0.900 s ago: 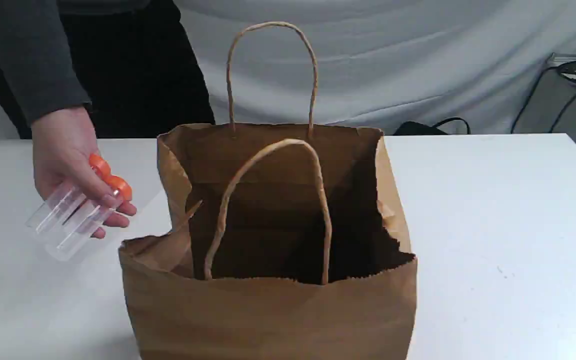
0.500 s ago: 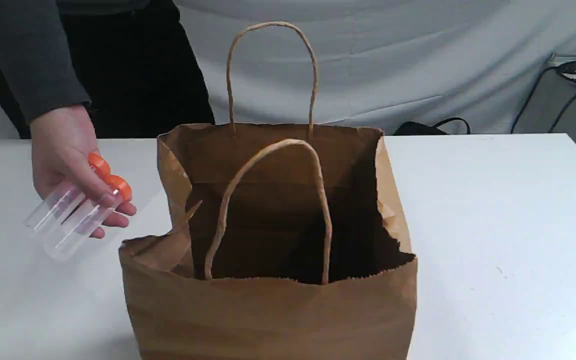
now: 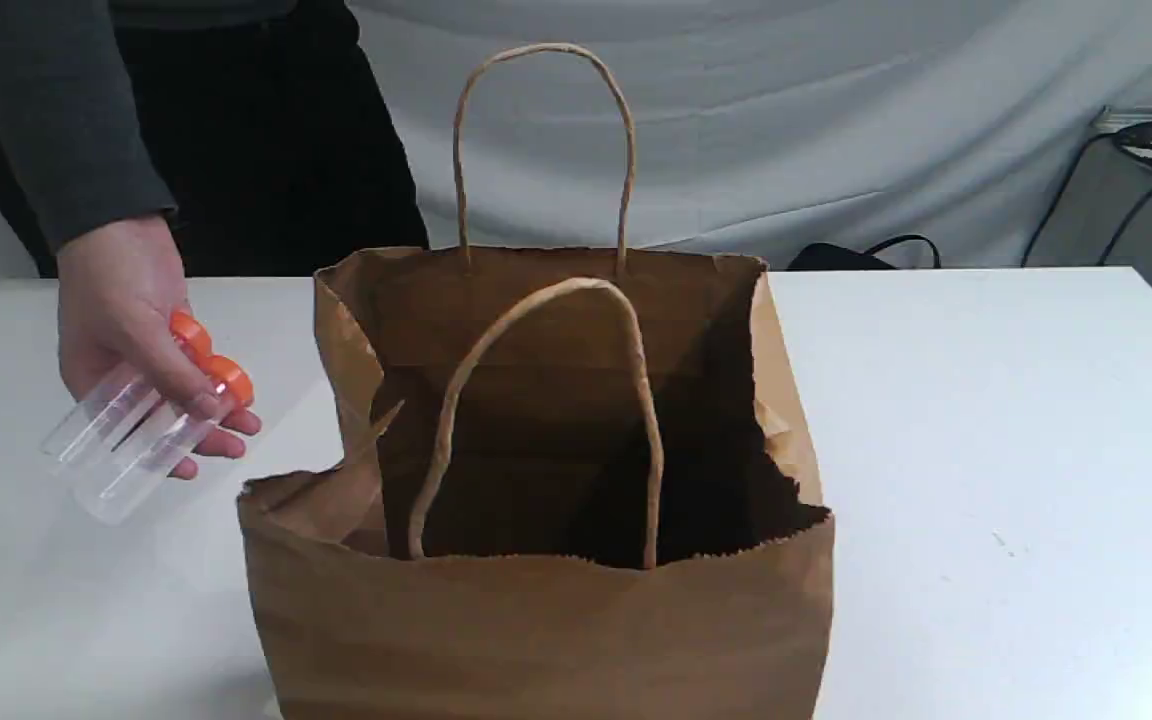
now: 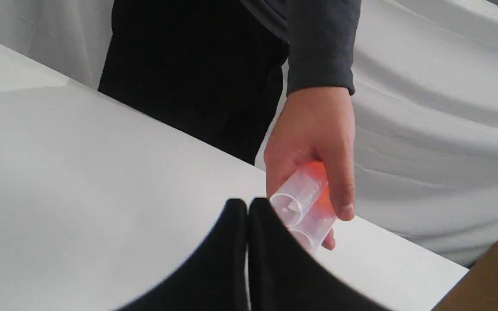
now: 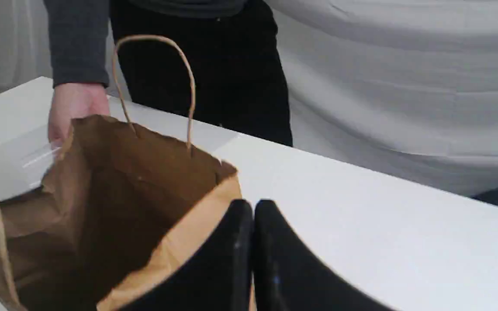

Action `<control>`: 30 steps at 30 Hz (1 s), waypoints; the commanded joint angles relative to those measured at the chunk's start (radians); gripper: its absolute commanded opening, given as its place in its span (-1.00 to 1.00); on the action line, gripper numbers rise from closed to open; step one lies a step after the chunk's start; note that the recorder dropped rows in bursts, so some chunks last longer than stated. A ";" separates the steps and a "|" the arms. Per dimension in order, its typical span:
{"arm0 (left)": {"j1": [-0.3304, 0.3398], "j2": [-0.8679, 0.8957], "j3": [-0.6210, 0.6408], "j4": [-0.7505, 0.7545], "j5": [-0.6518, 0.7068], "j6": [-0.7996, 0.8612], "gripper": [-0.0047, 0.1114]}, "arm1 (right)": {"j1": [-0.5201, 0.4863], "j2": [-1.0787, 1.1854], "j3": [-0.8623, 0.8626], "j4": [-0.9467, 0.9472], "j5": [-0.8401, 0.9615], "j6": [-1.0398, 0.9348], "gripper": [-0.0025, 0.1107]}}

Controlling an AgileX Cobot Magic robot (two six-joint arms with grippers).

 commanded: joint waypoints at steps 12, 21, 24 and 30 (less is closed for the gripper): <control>0.002 -0.004 0.004 0.004 -0.006 -0.003 -0.92 | 0.038 0.436 -0.575 -0.023 0.309 -0.019 -0.96; 0.002 -0.004 0.004 0.004 -0.006 -0.003 -0.92 | 0.220 0.579 -0.590 -0.090 0.282 -0.019 -0.59; 0.002 -0.004 0.004 0.004 -0.006 -0.003 -0.92 | 0.282 0.619 -0.590 -0.138 0.263 -0.019 -0.29; 0.002 -0.004 0.004 0.004 -0.006 -0.003 -0.92 | 0.413 0.694 -0.590 -0.211 0.240 -0.023 -0.04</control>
